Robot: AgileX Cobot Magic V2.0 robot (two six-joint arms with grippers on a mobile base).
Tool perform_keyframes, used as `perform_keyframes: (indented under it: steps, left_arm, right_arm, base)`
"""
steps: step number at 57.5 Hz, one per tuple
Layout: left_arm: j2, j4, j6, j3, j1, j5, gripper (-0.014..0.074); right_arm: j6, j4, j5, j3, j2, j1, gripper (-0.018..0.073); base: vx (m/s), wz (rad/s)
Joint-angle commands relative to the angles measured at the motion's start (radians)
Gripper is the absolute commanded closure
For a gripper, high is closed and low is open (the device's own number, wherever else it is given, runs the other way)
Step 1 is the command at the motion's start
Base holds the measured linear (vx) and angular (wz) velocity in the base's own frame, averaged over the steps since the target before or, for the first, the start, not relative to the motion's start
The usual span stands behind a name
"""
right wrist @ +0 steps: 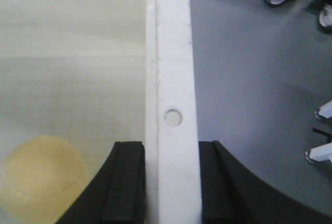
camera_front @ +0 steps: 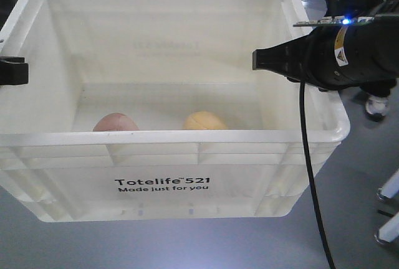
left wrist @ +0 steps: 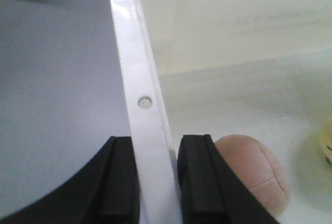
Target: Place moving items into box and shelve
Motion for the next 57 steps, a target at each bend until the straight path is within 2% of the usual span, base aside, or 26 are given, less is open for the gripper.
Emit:
perform_keyframes:
  steps: [1,57]
  left_arm:
    - [-0.026,-0.027,0.016,-0.043,-0.015,-0.155,0.0477]
    - [-0.026,-0.027,0.016,-0.043,-0.015,-0.155,0.0477]
  right_arm:
    - [-0.011,-0.095,-0.105,-0.037,-0.034,0.008,0.0484]
    - [-0.011,-0.095,-0.091,-0.037,-0.034,0.008,0.0484]
  base:
    - [-0.11,0.78]
    - [-0.12,0.75]
